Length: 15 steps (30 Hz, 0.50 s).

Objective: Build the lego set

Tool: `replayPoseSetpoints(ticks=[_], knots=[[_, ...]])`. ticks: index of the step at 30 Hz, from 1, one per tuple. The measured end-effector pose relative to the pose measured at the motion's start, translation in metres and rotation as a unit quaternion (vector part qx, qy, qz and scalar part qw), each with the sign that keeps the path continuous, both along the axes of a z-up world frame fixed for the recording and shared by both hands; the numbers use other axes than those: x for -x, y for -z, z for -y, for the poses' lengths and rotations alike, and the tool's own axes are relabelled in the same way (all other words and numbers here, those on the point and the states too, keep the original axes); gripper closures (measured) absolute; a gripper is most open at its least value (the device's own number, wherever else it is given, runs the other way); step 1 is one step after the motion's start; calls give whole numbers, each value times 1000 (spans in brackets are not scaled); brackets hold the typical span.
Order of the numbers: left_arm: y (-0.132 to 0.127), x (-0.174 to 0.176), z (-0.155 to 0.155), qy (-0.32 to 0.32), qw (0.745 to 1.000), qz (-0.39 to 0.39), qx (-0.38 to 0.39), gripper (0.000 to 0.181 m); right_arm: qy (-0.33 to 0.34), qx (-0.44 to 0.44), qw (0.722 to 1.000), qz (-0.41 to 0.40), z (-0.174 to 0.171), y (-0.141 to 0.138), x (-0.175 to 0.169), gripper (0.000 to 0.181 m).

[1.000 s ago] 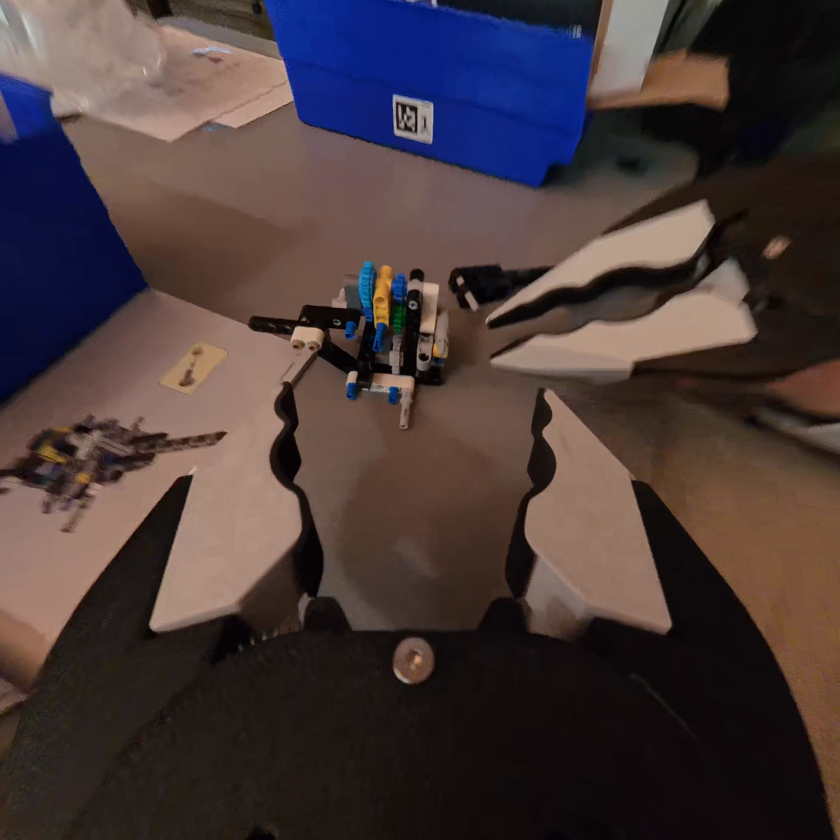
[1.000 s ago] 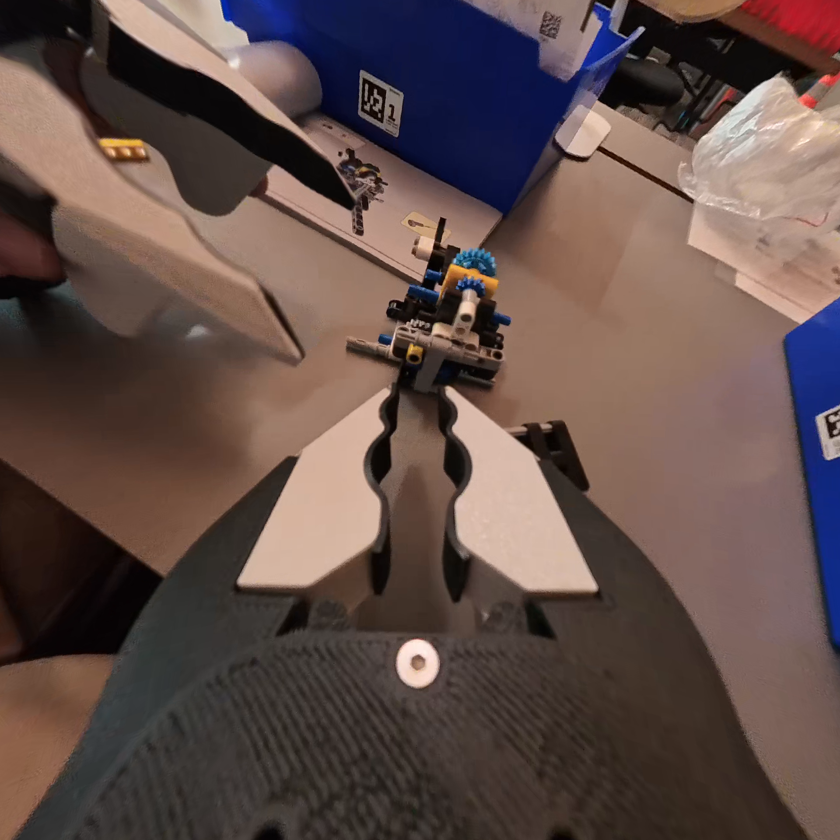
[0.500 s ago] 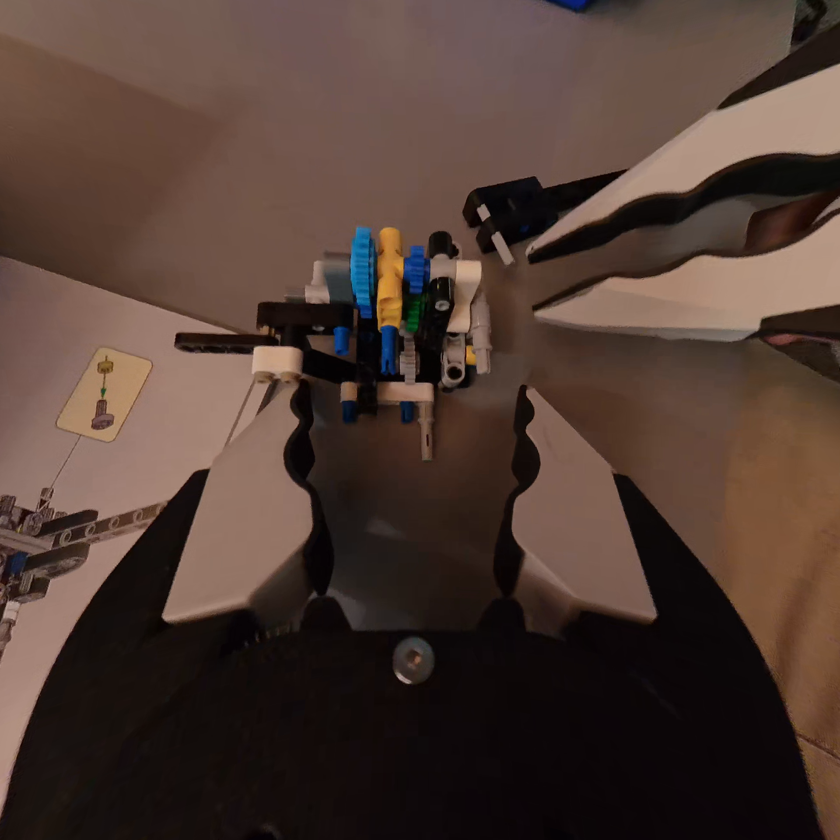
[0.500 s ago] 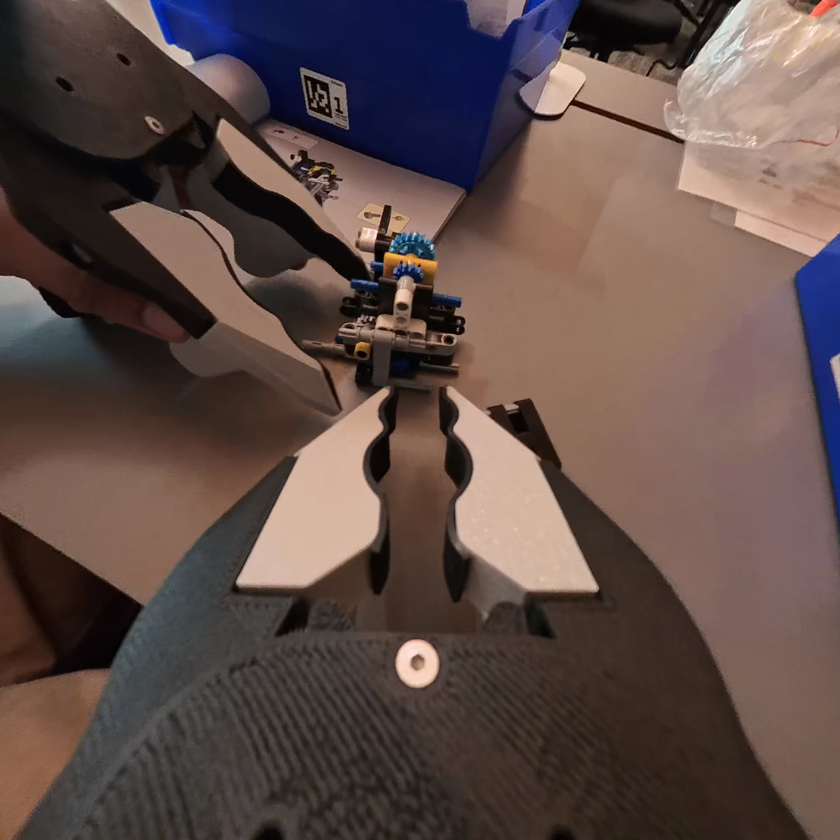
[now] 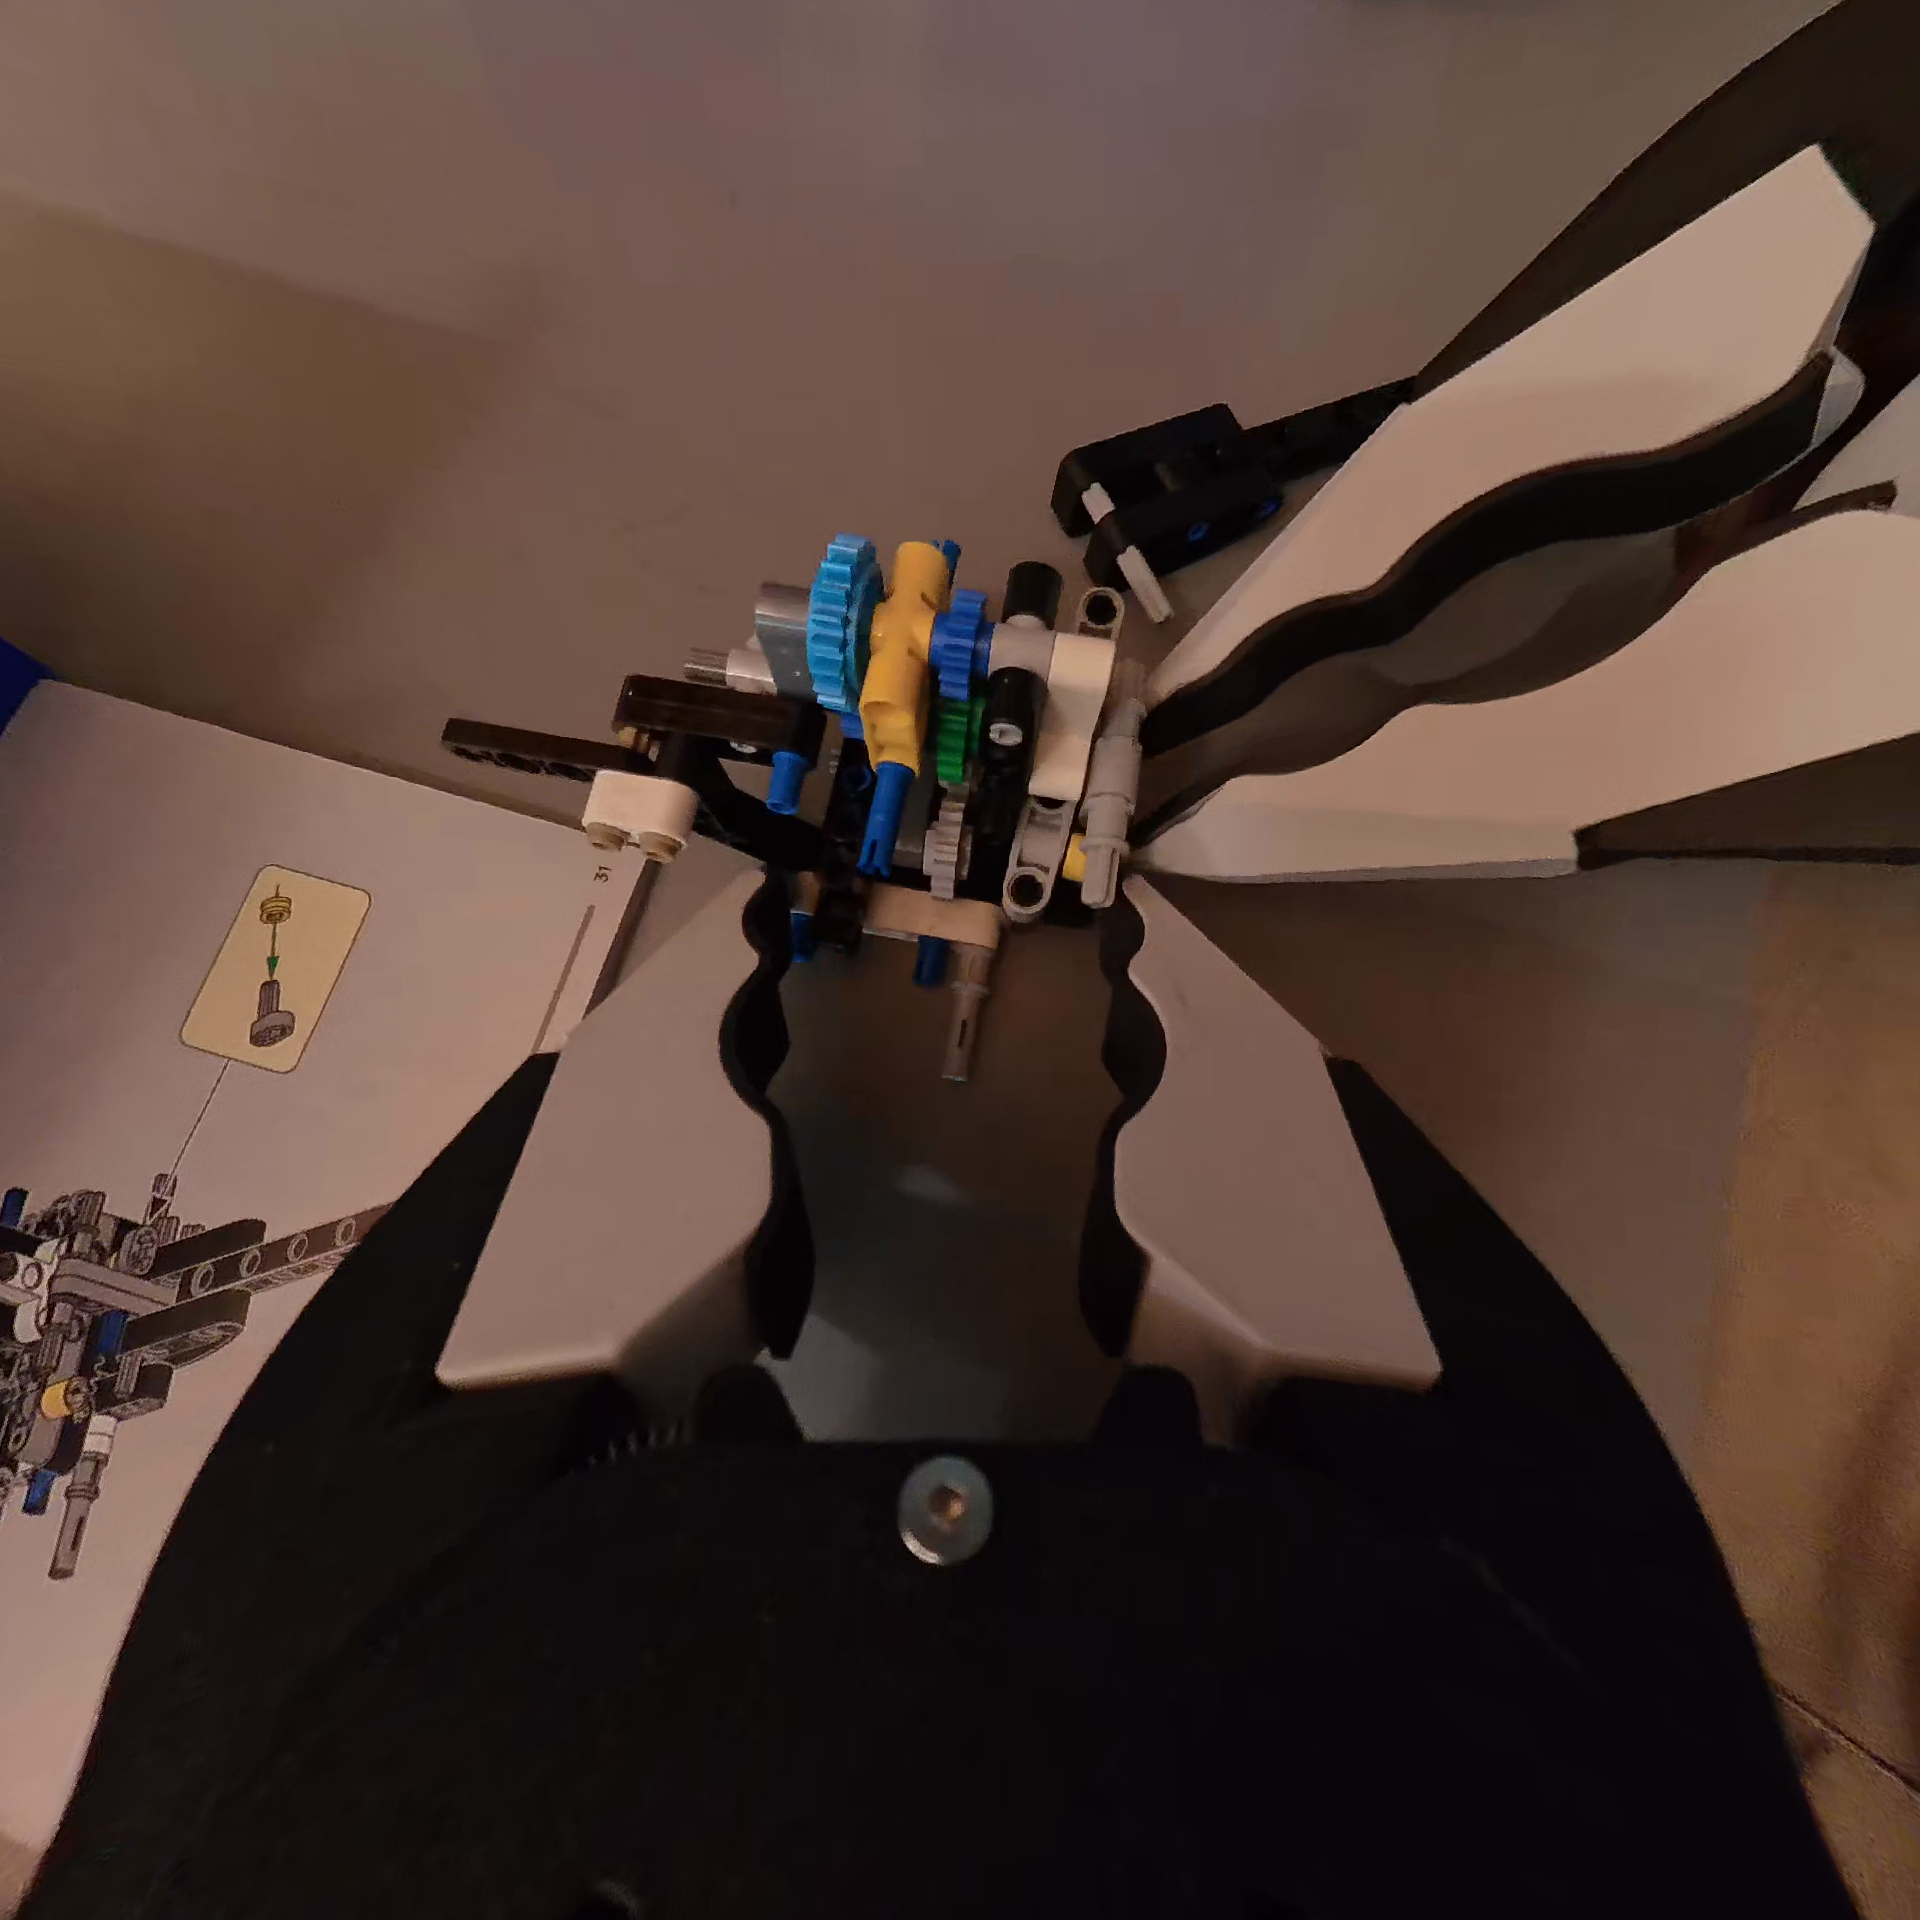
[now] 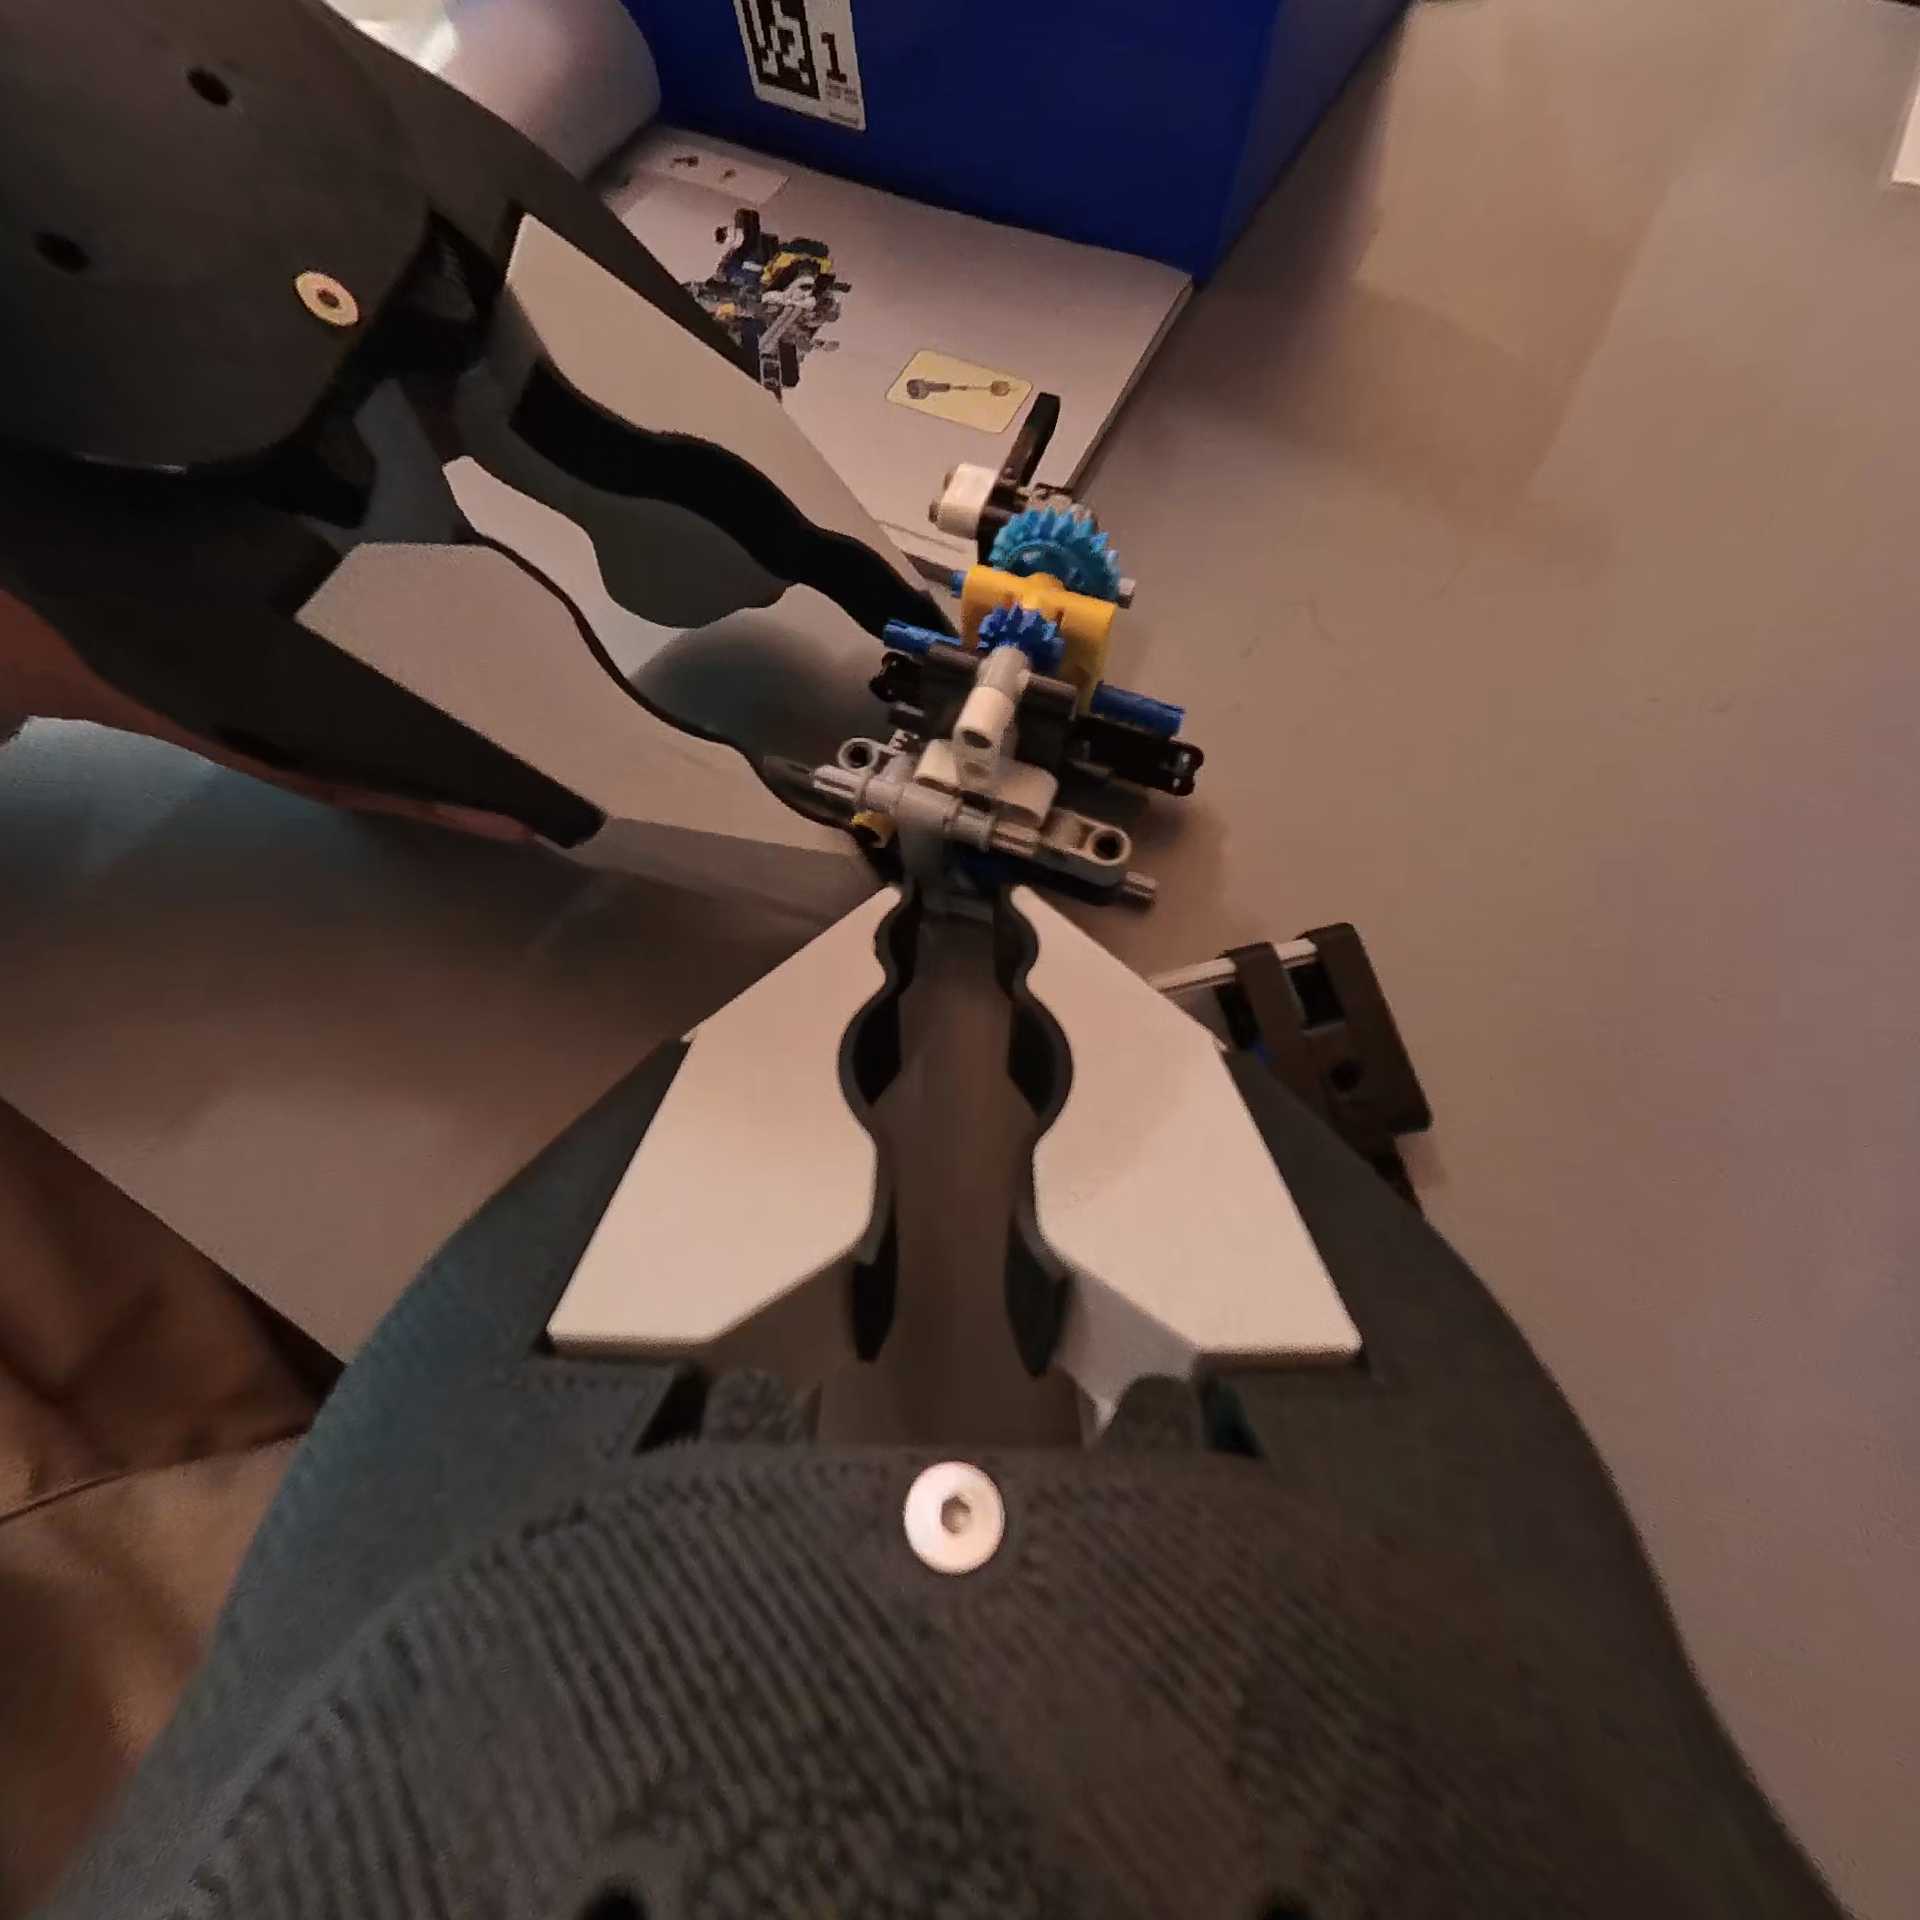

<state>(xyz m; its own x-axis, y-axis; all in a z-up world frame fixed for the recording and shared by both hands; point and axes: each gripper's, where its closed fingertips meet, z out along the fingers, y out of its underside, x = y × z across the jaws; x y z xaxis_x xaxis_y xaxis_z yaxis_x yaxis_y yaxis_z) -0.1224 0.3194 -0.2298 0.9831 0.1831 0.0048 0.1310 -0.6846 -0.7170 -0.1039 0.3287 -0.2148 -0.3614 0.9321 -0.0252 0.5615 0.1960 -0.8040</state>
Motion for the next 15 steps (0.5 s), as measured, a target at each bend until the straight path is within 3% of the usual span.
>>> replayPoseSetpoints(ticks=[15], knots=[[0,-1,4,-7,999,-40,8,123,-11,1,1000,-15,4,-4,-2,171]])
